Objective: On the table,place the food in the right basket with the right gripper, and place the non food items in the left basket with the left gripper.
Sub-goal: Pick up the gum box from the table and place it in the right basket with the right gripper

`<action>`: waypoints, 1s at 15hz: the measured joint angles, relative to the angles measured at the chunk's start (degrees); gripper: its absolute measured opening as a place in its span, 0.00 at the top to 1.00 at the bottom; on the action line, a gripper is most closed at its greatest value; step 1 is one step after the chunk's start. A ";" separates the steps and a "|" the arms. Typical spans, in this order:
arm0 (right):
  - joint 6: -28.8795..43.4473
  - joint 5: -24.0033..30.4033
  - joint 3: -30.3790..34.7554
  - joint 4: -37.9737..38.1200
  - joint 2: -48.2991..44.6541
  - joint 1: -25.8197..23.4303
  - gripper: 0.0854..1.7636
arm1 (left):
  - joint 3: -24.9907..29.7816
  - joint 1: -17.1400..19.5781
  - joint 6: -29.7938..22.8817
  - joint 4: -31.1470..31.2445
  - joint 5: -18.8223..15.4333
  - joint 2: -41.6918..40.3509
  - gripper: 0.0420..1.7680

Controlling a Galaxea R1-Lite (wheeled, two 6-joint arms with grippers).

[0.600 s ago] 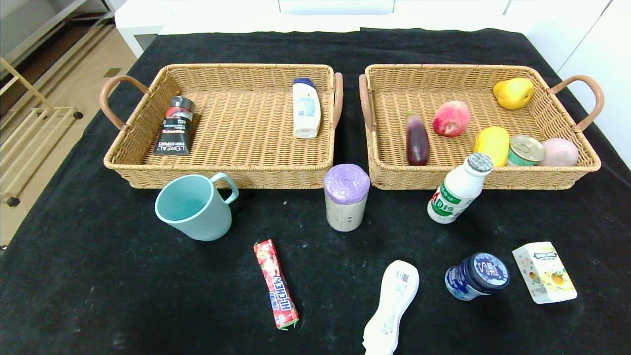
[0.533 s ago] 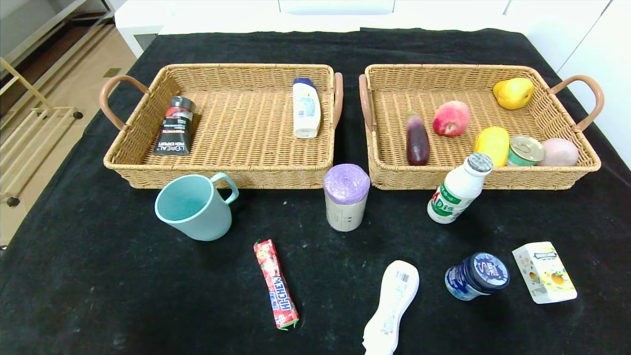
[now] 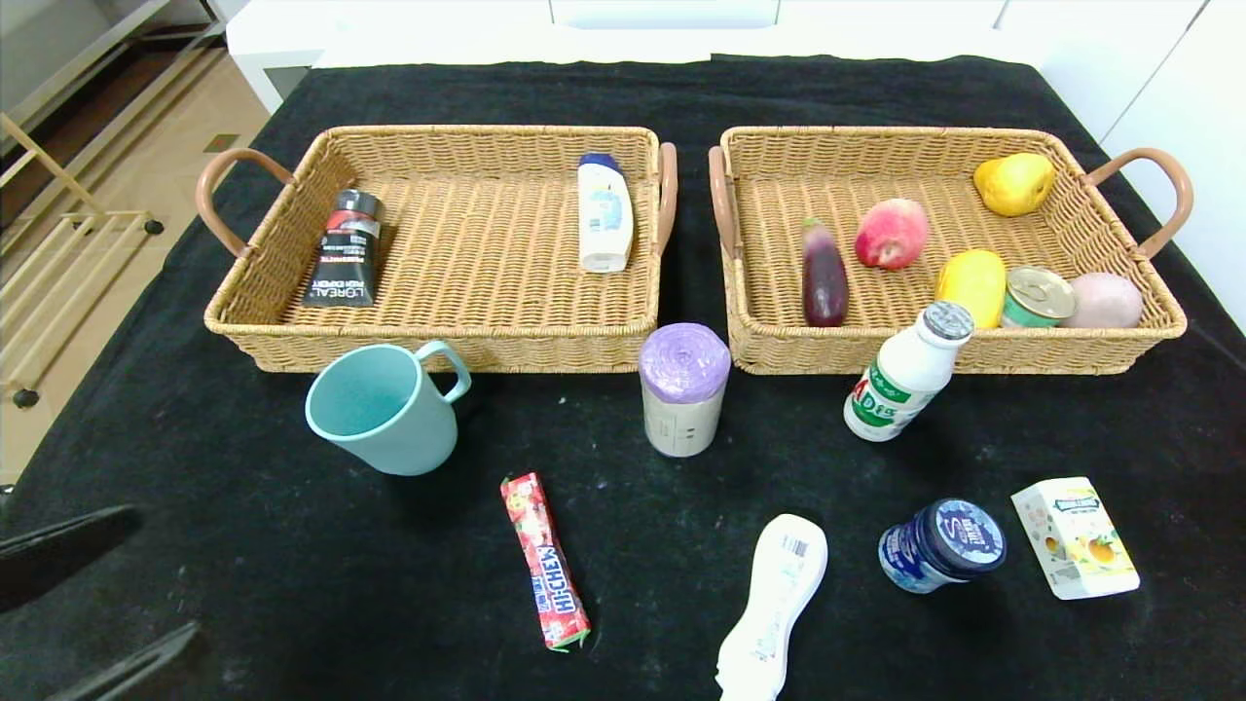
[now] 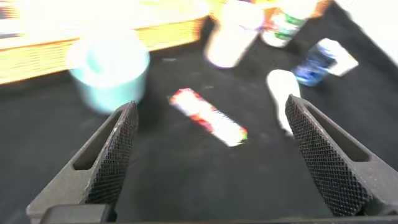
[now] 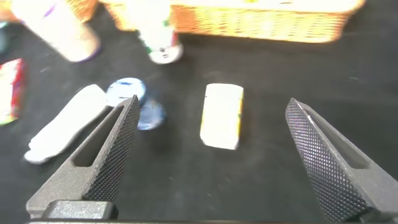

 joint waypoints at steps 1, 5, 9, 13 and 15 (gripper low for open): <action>0.06 -0.22 -1.02 -0.04 2.16 2.10 0.03 | -0.79 -2.65 0.66 -0.17 0.02 2.65 0.03; 0.04 -0.78 -4.06 -0.26 9.33 6.95 0.03 | -4.66 -11.18 3.04 -0.77 0.21 12.54 0.03; 0.09 -2.95 -5.07 -3.23 14.29 10.73 0.03 | -9.80 -17.08 4.21 -1.07 3.33 21.14 0.03; 0.11 -7.41 -5.38 -4.00 16.74 14.67 0.03 | -12.81 -18.99 4.97 -1.21 4.92 26.38 0.03; 0.09 -7.50 -5.46 -3.94 17.26 15.14 0.03 | -12.57 -18.87 4.51 -1.21 5.38 27.17 0.03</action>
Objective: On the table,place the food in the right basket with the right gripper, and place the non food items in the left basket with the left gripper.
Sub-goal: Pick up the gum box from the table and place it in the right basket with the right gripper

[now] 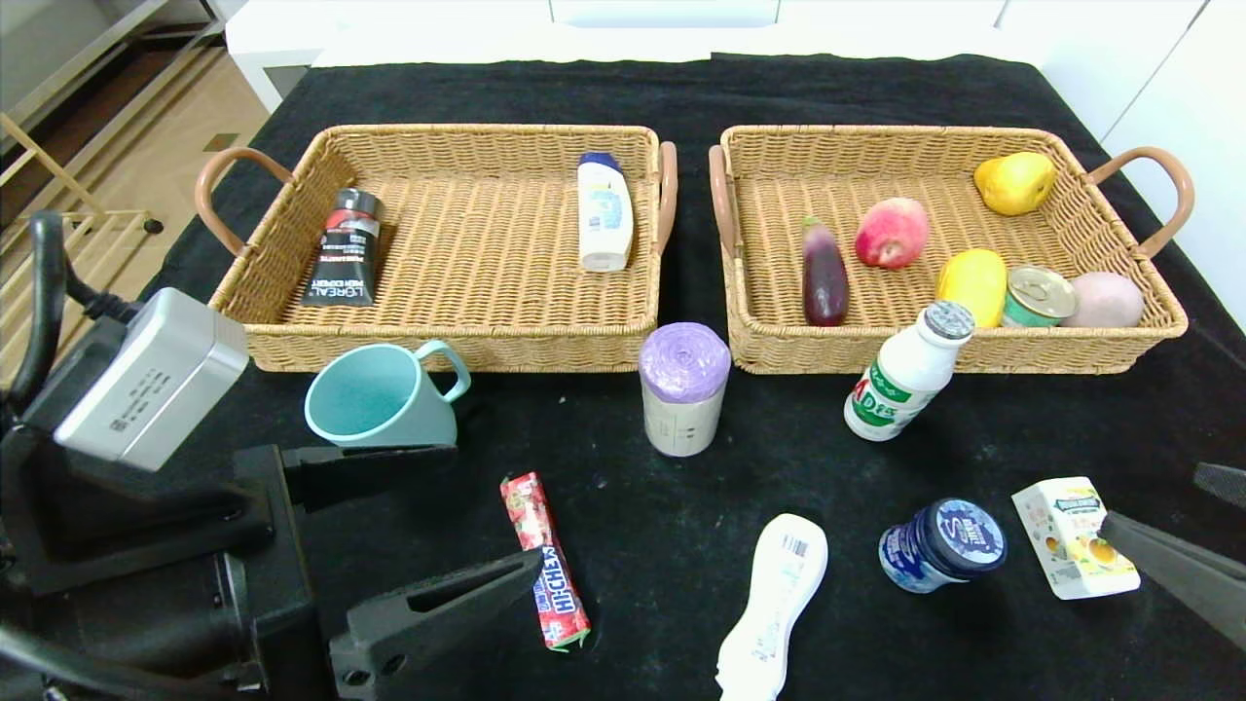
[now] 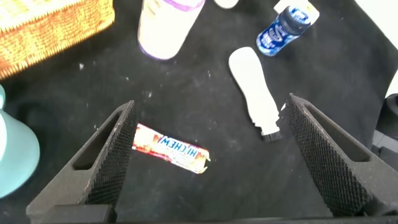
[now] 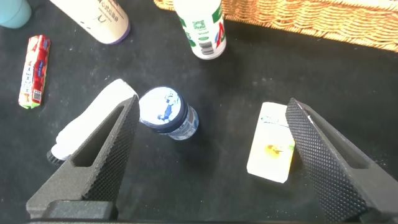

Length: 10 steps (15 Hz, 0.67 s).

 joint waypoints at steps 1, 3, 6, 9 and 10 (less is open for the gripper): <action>0.00 0.00 -0.05 0.02 0.11 0.06 0.03 | 0.00 0.16 0.02 -0.34 0.96 0.28 0.03; 0.02 -0.05 -0.33 0.10 0.39 0.11 0.03 | 0.15 0.49 0.02 -1.72 2.04 0.56 0.03; 0.00 0.01 -0.50 0.30 1.00 0.13 0.03 | 0.26 0.55 0.16 -1.83 2.28 0.50 0.03; 0.09 -6.41 -2.36 1.45 2.89 0.02 0.03 | 0.15 0.60 0.27 -1.85 2.76 0.01 0.03; 0.22 -10.13 -3.74 2.76 4.11 -0.05 0.03 | 0.13 0.63 0.30 -1.85 3.24 -0.18 0.03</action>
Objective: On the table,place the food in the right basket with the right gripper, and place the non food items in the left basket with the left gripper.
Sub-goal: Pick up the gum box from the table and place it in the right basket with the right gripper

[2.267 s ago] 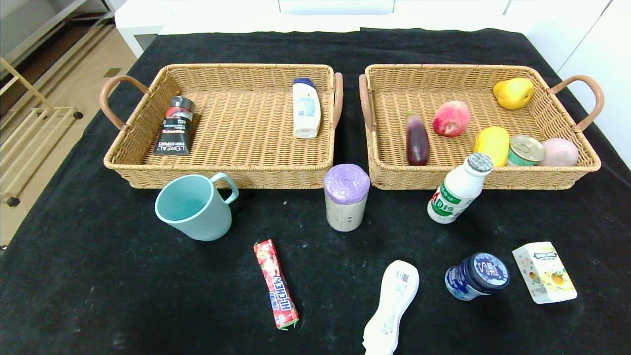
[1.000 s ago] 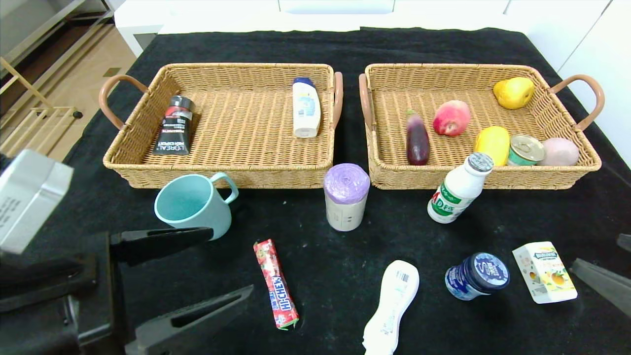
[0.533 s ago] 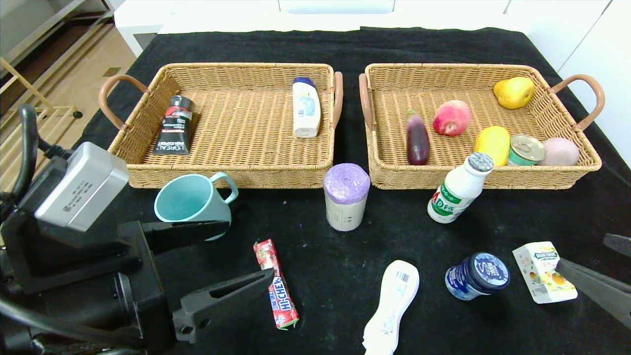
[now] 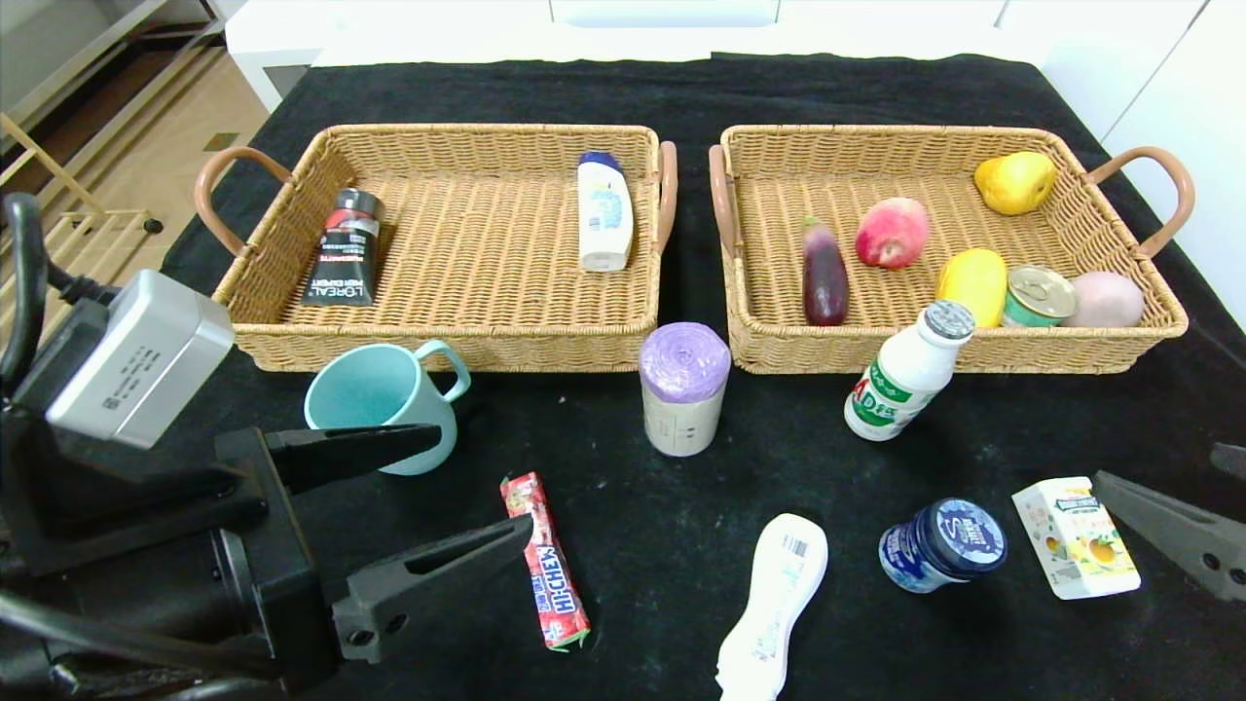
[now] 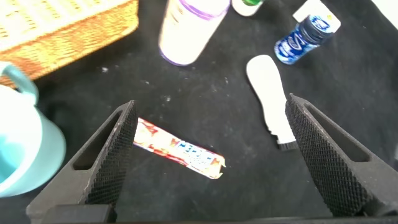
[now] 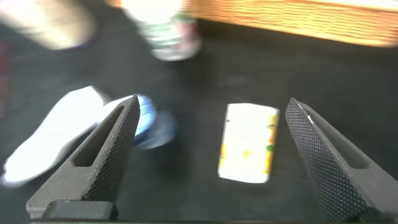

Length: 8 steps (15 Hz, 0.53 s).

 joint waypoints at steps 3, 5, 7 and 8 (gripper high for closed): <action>4.58 -3.18 -6.97 14.31 3.50 -0.69 0.03 | 0.00 0.02 0.05 0.00 0.39 -0.37 0.03; 11.61 -3.45 -13.64 26.53 5.68 -1.00 0.03 | 0.00 0.07 0.11 0.02 0.44 -0.52 0.03; 15.77 -3.71 -17.98 31.66 8.37 -1.91 0.03 | 0.04 0.07 0.13 0.00 0.45 -0.65 0.03; 16.15 -3.71 -18.77 32.16 9.37 -2.62 0.03 | 0.06 0.07 0.13 0.05 0.48 -0.67 0.03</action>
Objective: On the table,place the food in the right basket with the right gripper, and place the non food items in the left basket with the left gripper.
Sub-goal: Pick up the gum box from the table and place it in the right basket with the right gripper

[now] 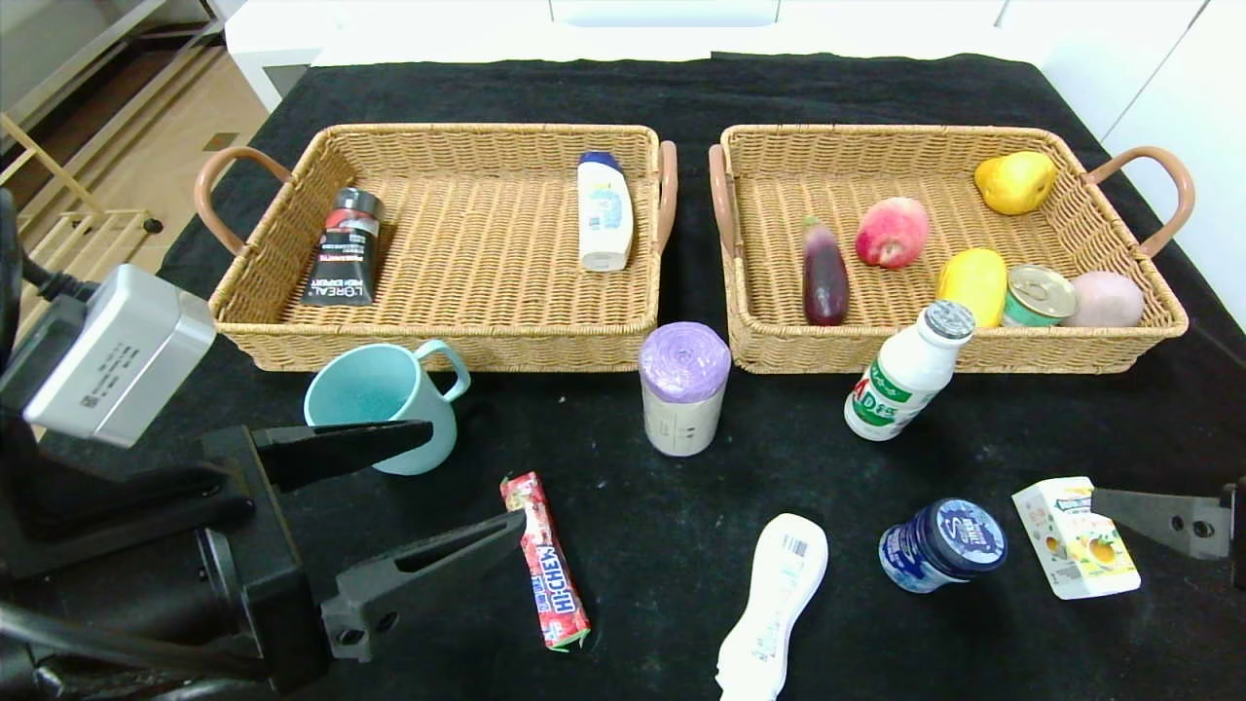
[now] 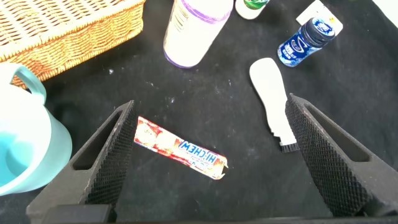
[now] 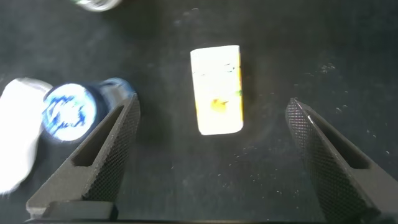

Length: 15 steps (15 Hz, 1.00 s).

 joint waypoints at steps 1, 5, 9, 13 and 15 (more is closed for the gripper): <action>0.11 -0.02 -0.33 0.05 0.88 -0.39 0.03 | 0.02 0.00 0.00 0.00 0.00 0.00 0.03; 0.17 0.44 -0.67 0.40 3.97 -1.71 0.03 | 0.09 0.00 0.00 0.04 0.00 0.00 0.03; -0.39 4.77 -0.83 0.71 6.69 -4.28 0.03 | 0.11 0.09 0.09 0.04 0.40 -0.07 0.03; -2.45 4.91 -0.59 0.27 9.57 -6.16 0.03 | 0.11 0.11 0.13 0.06 0.44 -0.18 0.03; -2.54 4.80 -0.52 0.13 10.72 -6.35 0.03 | 0.11 0.11 -2.74 0.06 0.44 -0.22 0.03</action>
